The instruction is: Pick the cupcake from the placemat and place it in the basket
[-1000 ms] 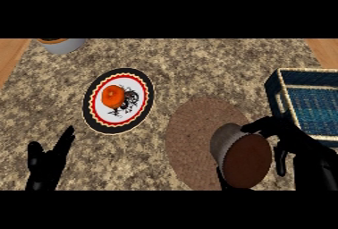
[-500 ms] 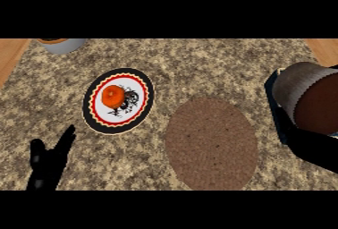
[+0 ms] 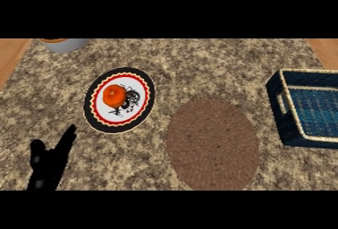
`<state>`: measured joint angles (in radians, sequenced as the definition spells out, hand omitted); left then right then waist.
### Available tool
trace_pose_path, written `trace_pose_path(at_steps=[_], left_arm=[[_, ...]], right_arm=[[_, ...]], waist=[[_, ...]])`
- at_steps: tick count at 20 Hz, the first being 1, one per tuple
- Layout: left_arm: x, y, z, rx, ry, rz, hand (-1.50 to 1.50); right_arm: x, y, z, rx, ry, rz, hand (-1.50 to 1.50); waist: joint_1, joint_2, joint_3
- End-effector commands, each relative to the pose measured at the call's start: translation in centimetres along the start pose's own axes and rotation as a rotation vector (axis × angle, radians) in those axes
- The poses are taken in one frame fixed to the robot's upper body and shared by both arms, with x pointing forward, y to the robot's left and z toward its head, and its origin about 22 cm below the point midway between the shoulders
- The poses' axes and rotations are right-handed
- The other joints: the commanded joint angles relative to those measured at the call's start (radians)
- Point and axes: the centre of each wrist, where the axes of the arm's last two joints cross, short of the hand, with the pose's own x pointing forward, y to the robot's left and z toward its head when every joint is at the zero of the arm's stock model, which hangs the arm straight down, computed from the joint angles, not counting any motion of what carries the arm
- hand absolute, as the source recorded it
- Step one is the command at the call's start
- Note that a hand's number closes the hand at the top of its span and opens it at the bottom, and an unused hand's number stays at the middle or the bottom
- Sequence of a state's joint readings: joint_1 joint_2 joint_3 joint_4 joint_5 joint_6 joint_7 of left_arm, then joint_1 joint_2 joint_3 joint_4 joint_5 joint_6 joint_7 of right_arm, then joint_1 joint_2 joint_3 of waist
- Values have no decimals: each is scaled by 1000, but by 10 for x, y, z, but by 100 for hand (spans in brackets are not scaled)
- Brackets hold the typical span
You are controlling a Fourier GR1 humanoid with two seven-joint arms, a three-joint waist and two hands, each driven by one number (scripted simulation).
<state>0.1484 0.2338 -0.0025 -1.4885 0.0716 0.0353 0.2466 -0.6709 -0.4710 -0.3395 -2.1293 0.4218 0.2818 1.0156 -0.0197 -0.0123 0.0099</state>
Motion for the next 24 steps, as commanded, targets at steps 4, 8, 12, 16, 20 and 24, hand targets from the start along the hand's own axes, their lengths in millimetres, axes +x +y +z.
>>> trace_pose_path(at_steps=[4, 8, 12, 16, 20, 24], left_arm=[[-20, 2, 3, -30, 86, 2, 0], [-9, -9, -9, -37, 102, 18, 0], [-6, -1, -6, -57, 97, 19, 0], [-8, 0, 4, -40, 88, -6, 0], [-12, -1, -6, -38, 96, 8, 0], [-14, 9, 0, -44, 79, 4, 0]], right_arm=[[-39, -44, -50, 56, 94, 56, 150], [-42, -34, -54, 77, 112, 13, 150], [-81, -15, -72, 85, 180, -34, 150], [-111, -24, -69, 89, 206, -131, 150], [-139, -21, -80, 95, 219, -137, 150], [-162, -20, -91, 64, 219, -157, 150]], waist=[[18, 13, -9], [19, 13, -10], [27, 15, -9], [23, 12, -9], [23, 14, -10], [30, 15, -10]])
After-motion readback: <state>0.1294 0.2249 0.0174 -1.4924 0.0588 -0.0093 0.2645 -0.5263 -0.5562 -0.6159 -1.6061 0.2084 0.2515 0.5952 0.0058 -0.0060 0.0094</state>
